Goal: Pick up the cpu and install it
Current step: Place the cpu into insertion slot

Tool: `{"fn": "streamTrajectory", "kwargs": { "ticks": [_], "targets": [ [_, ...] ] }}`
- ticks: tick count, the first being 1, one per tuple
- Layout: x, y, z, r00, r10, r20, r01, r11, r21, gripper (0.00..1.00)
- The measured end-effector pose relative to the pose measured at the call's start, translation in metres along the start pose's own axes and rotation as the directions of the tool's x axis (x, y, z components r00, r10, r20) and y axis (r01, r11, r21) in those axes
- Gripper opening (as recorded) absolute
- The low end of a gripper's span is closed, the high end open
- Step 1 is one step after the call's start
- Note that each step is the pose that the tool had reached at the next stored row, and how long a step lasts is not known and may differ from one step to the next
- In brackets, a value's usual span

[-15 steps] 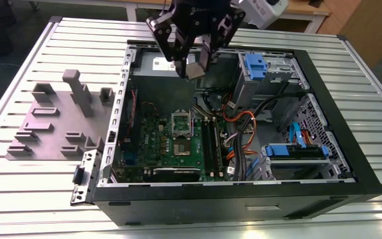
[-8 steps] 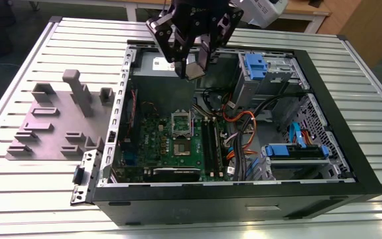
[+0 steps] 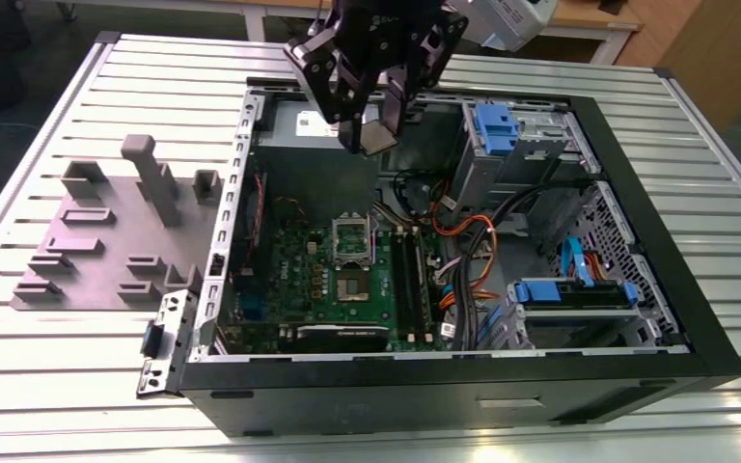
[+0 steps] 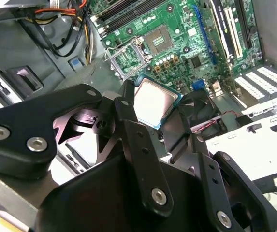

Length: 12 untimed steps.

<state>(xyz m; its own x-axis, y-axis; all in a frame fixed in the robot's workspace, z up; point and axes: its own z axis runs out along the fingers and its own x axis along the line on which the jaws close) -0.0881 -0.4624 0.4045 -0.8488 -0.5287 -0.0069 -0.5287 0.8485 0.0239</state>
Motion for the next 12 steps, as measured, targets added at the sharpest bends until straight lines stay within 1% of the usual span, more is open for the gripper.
{"fn": "streamTrajectory", "kwargs": {
  "ticks": [6,12],
  "targets": [
    [0.0003,0.0001,0.0001,0.9991,-0.042,-0.001,0.042,0.9991,-0.0003,0.47],
    [0.0005,0.0002,0.0002,0.9965,-0.083,-0.002,0.083,0.9965,-0.0007,0.47]
  ]
}}
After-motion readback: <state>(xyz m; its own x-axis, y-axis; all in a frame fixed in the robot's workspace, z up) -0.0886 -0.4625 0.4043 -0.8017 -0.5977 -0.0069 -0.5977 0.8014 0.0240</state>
